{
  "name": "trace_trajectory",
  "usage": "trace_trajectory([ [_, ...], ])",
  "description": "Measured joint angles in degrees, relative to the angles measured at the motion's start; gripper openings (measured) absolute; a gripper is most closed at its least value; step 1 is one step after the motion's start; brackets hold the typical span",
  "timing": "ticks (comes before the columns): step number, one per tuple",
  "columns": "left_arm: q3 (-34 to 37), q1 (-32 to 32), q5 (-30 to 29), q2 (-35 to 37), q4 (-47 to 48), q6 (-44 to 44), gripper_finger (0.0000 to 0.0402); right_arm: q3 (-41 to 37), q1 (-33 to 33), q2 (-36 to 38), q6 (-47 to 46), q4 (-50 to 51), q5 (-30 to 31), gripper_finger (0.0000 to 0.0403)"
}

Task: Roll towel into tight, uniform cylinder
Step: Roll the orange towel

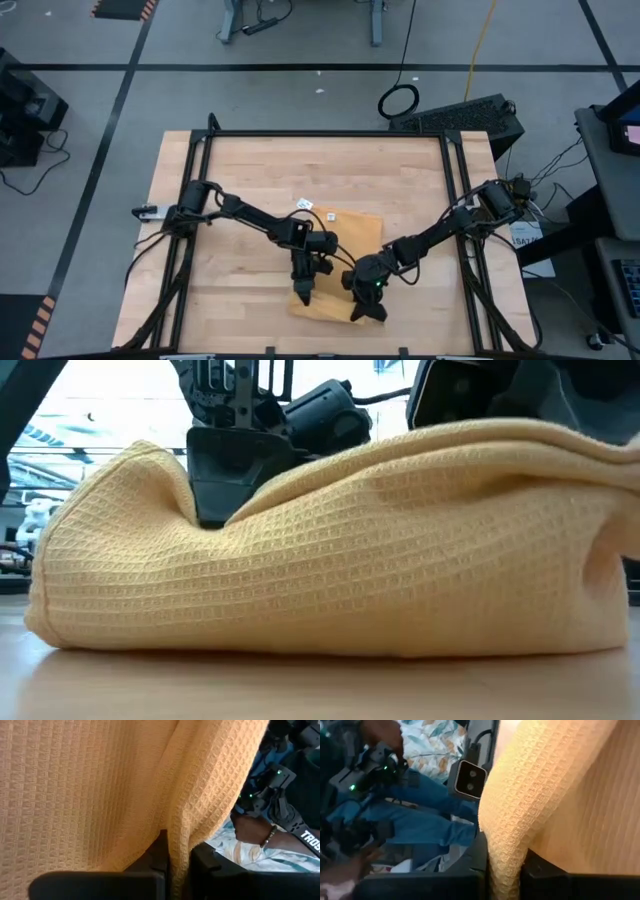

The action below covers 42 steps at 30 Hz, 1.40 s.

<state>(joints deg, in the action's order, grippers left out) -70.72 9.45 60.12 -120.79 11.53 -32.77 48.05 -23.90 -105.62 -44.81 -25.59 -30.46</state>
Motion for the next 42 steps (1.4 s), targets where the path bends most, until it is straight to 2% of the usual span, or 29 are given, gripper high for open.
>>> trace_trajectory([
  [5,0.0,0.2,-0.4,0.0,0.0,0.0,0.0038,0.0,-0.2,2.6,-4.8,2.8,0.8,0.0103],
  [9,0.0,0.6,-1.2,0.0,0.0,0.2,0.0027,0.0,-0.8,8.5,-5.2,11.8,1.5,0.0174],
  [11,0.0,0.6,-1.3,0.0,0.0,0.3,0.0021,0.0,-1.4,12.5,-3.4,17.7,3.8,0.0203],
  [15,0.0,0.4,-1.8,0.0,0.0,0.2,0.0018,0.0,-5.3,20.2,-0.9,31.5,16.2,0.0238],
  [19,0.0,0.1,-1.9,0.0,0.2,0.1,0.0017,0.0,-12.7,23.5,-1.0,31.2,31.6,0.0258],
  [25,0.0,0.0,-3.7,0.1,1.4,0.1,0.0017,0.2,-19.4,18.9,-7.8,23.4,44.9,0.0317],
  [29,0.0,-0.1,-3.8,0.2,1.8,0.1,0.0026,2.9,-20.8,12.8,-6.0,23.2,48.4,0.0350],
  [35,0.0,-0.1,-3.3,0.2,2.1,0.1,0.0036,11.8,-20.9,2.0,-0.8,26.7,55.3,0.0353],
  [39,0.0,-0.1,-3.2,0.2,2.6,0.1,0.0037,17.9,-20.5,-3.8,-4.4,34.4,56.4,0.0352],
  [42,0.0,-0.1,-3.2,0.2,2.6,0.1,0.0038,20.0,-20.5,-6.9,-6.9,35.8,56.5,0.0335],
])
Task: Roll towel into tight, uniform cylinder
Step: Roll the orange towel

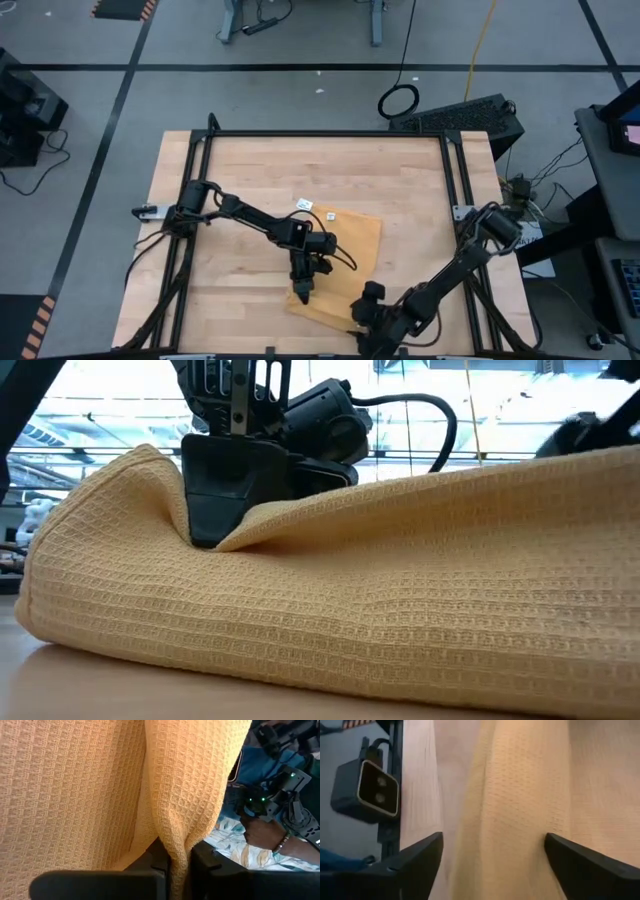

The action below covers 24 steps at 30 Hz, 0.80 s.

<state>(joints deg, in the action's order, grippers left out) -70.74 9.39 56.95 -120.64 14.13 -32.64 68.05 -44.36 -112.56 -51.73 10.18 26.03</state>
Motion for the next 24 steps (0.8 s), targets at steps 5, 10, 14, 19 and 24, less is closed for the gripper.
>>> trace_trajectory([
  [5,0.0,0.0,0.0,0.0,0.3,-1.1,0.0039,0.4,0.0,-1.6,-7.0,0.8,2.4,0.0262],
  [10,0.0,0.0,0.0,0.6,0.9,-3.2,0.0040,0.4,-0.2,-0.3,-10.3,3.0,4.1,0.0206],
  [14,0.0,-0.1,0.3,3.8,1.9,-1.2,0.0062,0.1,-0.2,-0.3,-9.8,3.3,2.5,0.0185],
  [19,-0.1,-1.2,-0.6,7.3,4.5,0.0,0.0140,-0.7,0.4,-0.3,-9.2,3.4,2.4,0.0134],
  [24,-0.2,-2.2,-2.9,10.0,7.8,0.2,0.0225,-0.7,1.6,-0.3,-6.5,2.5,2.2,0.0066],
])
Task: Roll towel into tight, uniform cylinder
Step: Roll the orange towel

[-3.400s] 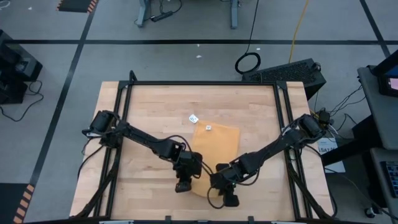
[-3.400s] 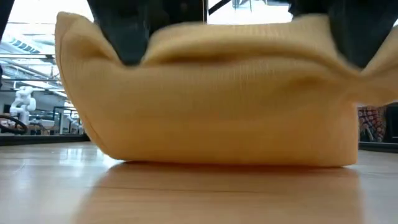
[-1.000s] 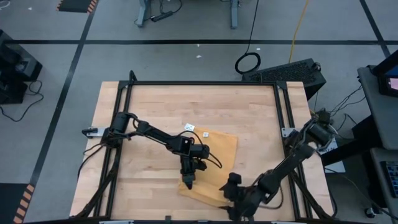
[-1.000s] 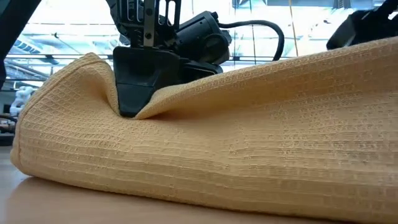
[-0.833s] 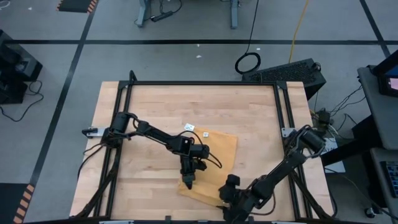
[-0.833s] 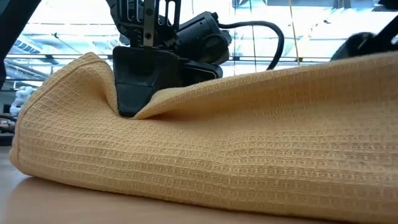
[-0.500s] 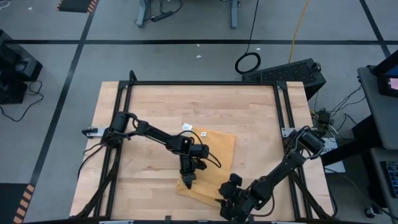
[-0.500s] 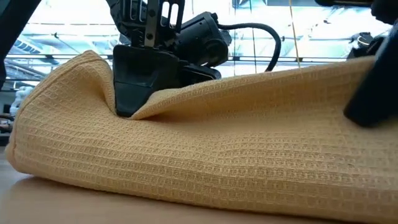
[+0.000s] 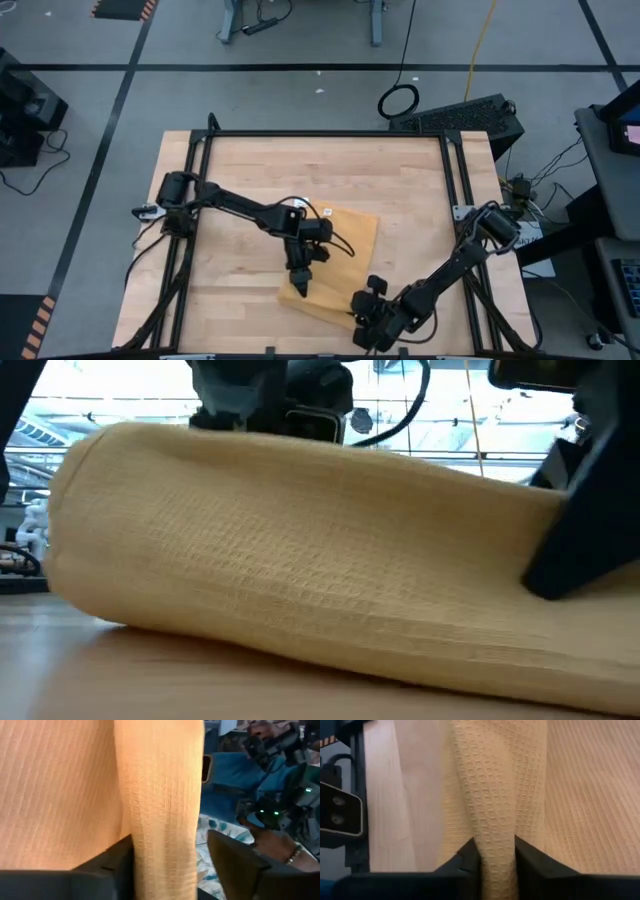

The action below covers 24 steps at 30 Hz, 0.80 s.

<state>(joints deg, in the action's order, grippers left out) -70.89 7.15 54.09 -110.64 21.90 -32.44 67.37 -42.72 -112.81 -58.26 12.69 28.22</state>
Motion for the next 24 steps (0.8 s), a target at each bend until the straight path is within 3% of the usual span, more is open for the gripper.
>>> trace_trajectory([
  [6,0.0,-1.7,-0.2,2.9,5.6,4.1,0.0280,0.0,1.2,0.0,1.9,-1.5,-0.8,0.0018],
  [12,0.0,-4.1,-3.5,7.3,15.1,12.4,0.0285,0.0,1.5,0.0,2.0,-1.4,-1.7,0.0021],
  [18,-0.1,-0.9,-16.5,14.3,15.2,15.1,0.0286,0.0,1.5,0.0,1.0,-1.3,-1.7,0.0066],
  [24,-0.1,10.3,-34.0,18.9,11.3,17.9,0.0286,0.0,1.5,2.8,0.9,2.1,-3.1,0.0137],
])
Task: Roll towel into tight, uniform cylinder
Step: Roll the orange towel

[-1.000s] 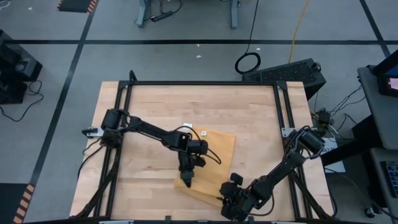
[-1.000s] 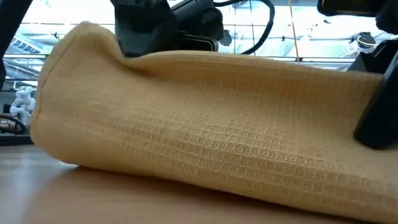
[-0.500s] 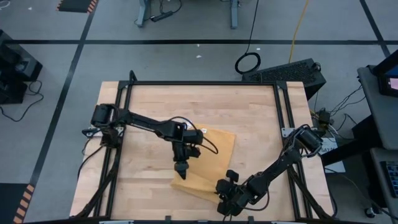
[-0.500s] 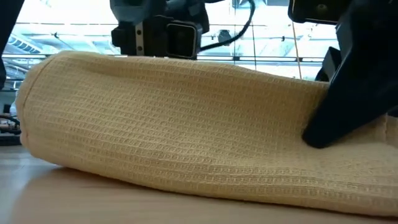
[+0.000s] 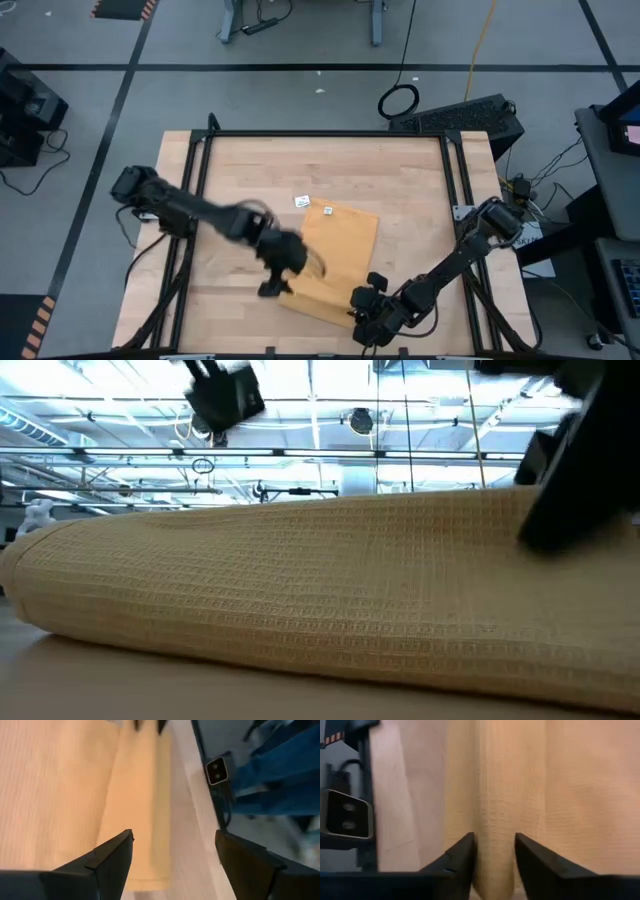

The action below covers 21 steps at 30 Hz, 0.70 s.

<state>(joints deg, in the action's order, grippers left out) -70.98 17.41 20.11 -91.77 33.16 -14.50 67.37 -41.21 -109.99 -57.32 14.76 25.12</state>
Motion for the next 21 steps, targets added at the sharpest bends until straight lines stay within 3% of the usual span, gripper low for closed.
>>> trace_trajectory([
  [6,0.2,12.5,-24.0,-2.2,-2.3,-3.0,0.0286,0.0,0.0,7.8,-0.5,10.5,-1.7,0.0210],
  [9,0.2,16.1,-33.5,-3.4,-2.3,-6.7,0.0286,0.1,-0.7,10.8,-0.4,7.5,-3.8,0.0226],
  [14,0.2,17.4,-34.3,-5.3,-2.5,-10.9,0.0286,0.1,-3.3,11.0,2.9,-2.7,-3.6,0.0218],
  [21,0.2,15.5,-34.8,-5.5,-1.4,-16.4,0.0286,0.0,-2.2,10.2,-1.5,1.2,-2.7,0.0195],
])
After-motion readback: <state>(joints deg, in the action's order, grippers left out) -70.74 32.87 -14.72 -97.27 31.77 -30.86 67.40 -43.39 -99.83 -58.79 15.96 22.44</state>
